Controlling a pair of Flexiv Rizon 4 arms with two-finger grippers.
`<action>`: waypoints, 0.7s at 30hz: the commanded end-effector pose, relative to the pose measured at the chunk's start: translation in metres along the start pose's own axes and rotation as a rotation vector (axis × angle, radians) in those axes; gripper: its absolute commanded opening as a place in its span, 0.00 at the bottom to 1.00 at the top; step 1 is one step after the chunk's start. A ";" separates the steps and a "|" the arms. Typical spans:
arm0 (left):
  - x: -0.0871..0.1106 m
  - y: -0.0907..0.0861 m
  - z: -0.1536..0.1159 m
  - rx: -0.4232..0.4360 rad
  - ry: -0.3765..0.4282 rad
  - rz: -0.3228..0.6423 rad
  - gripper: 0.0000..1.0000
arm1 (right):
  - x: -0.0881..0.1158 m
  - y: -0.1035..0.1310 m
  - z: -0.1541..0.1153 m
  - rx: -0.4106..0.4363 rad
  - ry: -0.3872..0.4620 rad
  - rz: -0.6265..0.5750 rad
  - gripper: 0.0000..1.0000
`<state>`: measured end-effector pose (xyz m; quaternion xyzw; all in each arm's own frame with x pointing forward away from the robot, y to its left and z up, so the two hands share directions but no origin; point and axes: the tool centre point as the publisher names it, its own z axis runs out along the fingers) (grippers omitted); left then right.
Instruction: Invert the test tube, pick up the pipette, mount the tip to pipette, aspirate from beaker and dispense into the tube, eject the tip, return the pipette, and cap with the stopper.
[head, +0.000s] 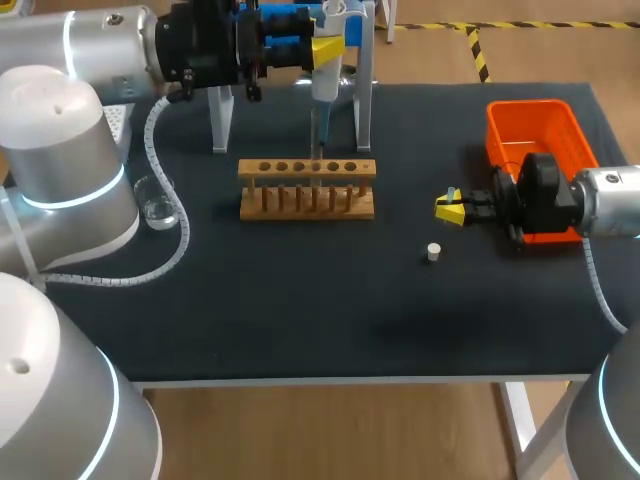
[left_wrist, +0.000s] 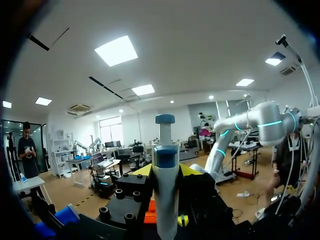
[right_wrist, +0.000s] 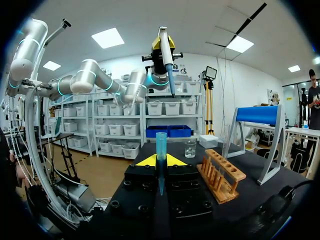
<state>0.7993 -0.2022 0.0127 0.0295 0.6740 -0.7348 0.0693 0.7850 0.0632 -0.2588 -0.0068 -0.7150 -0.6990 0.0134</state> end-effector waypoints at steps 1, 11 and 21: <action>0.000 0.000 -0.001 0.001 0.002 0.001 0.00 | 0.001 0.000 0.000 0.001 -0.001 -0.001 0.00; 0.000 0.000 -0.001 0.001 0.002 0.001 0.00 | 0.001 0.000 0.000 0.001 -0.001 -0.001 0.00; 0.000 0.000 -0.001 0.001 0.002 0.001 0.00 | -0.017 0.009 0.039 0.026 0.026 0.026 0.00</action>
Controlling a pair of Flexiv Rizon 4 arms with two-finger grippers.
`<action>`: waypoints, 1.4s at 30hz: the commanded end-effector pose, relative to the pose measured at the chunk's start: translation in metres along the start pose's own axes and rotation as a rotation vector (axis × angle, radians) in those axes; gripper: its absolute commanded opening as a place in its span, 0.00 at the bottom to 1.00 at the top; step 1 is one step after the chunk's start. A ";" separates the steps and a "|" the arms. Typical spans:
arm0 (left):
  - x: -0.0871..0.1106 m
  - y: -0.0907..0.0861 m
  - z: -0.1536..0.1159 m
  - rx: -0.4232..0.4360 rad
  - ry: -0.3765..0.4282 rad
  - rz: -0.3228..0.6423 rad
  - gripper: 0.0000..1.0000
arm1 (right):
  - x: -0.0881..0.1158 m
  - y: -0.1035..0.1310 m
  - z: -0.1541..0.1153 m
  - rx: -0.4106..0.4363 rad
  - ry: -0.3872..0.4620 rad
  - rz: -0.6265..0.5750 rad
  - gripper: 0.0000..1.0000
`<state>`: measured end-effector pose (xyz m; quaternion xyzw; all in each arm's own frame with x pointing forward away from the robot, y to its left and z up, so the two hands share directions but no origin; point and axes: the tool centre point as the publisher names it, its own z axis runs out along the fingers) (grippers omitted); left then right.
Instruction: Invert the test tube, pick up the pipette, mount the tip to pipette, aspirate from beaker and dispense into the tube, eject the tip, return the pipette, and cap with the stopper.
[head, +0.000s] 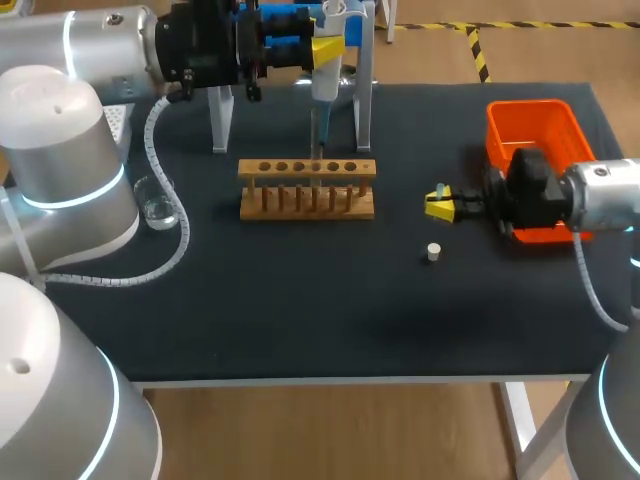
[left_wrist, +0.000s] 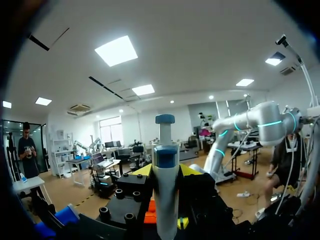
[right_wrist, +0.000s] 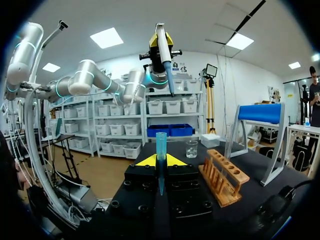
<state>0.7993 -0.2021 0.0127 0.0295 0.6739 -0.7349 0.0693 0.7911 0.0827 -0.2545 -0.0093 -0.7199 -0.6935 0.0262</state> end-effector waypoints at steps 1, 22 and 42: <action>0.000 0.000 0.000 0.001 0.002 0.001 0.00 | -0.014 0.007 0.025 0.015 0.016 0.004 0.00; 0.000 0.000 0.000 0.001 0.002 0.001 0.00 | -0.035 0.023 0.117 -0.006 0.097 -0.029 0.00; 0.000 0.000 0.000 0.001 0.002 0.001 0.00 | -0.029 0.031 0.151 -0.032 0.136 -0.089 0.00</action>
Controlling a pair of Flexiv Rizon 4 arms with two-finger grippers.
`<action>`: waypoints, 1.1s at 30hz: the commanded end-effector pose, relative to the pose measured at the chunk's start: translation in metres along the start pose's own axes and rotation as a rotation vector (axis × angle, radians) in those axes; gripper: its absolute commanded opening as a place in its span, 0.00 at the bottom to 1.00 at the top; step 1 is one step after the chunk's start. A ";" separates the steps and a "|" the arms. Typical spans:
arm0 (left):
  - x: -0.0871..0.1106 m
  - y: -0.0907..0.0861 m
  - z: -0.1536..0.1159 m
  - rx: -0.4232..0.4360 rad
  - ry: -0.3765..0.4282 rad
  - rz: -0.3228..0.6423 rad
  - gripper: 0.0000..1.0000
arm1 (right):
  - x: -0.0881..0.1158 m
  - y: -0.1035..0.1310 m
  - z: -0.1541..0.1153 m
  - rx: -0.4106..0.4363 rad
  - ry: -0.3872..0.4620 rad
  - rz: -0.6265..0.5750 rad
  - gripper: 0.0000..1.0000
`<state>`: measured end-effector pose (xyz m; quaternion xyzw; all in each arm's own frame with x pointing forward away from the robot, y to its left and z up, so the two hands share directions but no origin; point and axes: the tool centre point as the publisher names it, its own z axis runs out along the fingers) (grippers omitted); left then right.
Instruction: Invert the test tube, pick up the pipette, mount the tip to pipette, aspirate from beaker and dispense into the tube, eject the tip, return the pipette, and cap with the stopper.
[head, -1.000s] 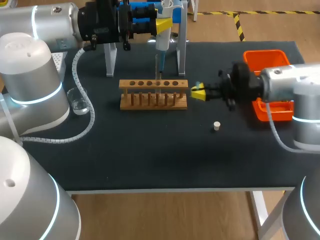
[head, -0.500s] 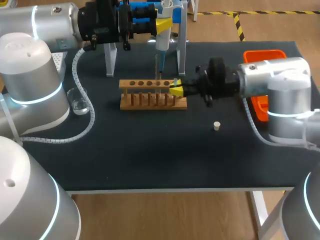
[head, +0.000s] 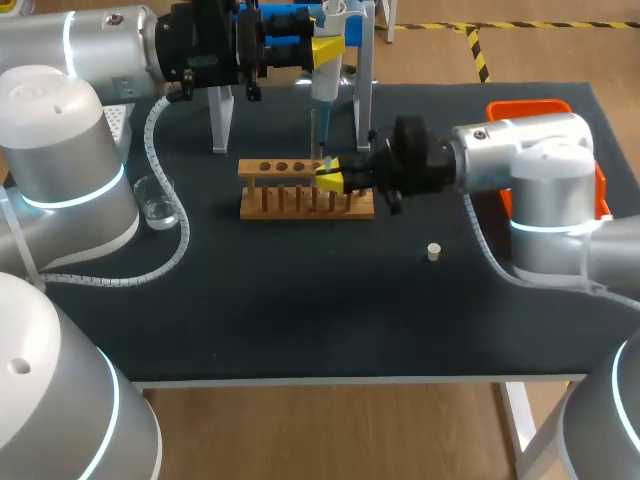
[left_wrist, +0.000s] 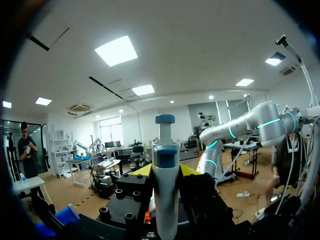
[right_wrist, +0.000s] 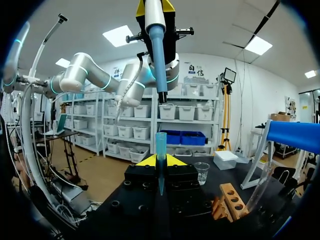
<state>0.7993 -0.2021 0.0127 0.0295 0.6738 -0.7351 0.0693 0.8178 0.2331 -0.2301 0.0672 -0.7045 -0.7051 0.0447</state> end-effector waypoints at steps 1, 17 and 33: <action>0.000 0.000 0.000 0.001 0.002 0.001 0.00 | -0.001 0.000 0.003 0.003 0.002 -0.005 0.00; 0.000 0.000 0.000 0.001 0.002 0.001 0.00 | 0.003 0.005 0.005 0.001 0.001 -0.025 0.00; 0.000 0.000 0.000 0.001 0.002 0.001 0.00 | 0.005 0.008 0.004 -0.019 0.008 -0.015 0.00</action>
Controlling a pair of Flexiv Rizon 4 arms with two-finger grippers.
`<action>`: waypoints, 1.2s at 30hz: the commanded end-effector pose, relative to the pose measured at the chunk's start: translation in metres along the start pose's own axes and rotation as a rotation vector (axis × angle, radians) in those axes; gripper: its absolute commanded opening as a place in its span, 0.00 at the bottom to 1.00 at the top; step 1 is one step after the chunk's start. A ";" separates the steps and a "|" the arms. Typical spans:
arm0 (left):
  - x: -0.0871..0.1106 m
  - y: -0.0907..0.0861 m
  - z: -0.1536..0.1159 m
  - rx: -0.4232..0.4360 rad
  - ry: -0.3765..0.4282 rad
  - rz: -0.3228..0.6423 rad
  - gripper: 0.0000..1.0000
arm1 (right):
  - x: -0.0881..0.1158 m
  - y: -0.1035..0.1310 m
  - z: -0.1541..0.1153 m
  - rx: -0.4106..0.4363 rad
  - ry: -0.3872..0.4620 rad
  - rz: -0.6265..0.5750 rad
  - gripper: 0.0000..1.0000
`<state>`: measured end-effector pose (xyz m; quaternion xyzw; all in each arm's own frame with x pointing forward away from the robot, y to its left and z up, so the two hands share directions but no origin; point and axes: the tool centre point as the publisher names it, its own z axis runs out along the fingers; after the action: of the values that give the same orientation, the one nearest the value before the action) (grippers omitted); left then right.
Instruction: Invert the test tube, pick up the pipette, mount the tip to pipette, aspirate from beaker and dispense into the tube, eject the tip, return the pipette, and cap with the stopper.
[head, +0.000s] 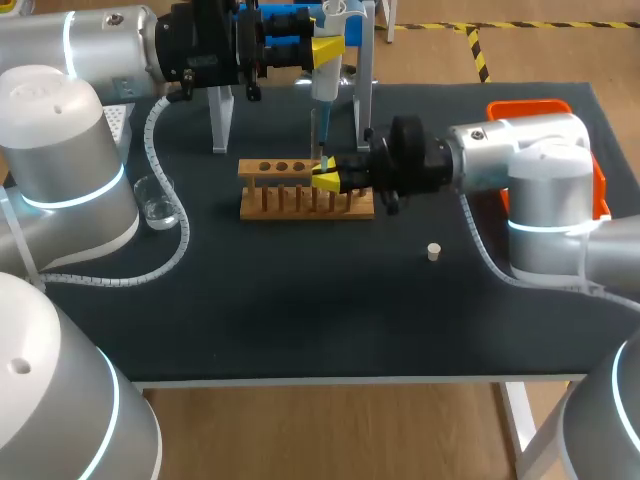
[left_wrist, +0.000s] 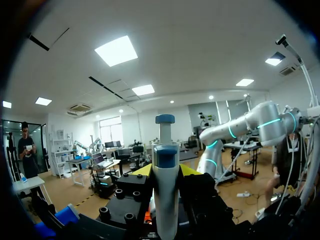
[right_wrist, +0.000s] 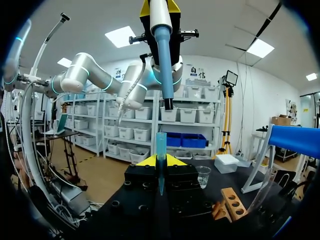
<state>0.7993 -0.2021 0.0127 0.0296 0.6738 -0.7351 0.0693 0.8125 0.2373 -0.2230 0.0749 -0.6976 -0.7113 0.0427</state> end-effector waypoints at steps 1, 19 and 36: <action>0.000 0.000 0.000 0.001 0.002 0.001 0.00 | 0.001 0.001 -0.001 -0.001 0.000 0.000 0.00; 0.000 0.000 0.000 0.001 0.002 0.001 0.00 | -0.001 0.006 0.000 -0.005 0.005 0.002 0.00; 0.000 0.000 0.000 0.001 0.002 0.001 0.00 | -0.004 0.011 0.002 -0.008 0.009 0.009 0.00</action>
<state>0.7993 -0.2021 0.0127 0.0296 0.6738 -0.7351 0.0693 0.8147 0.2401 -0.2128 0.0742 -0.6942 -0.7143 0.0487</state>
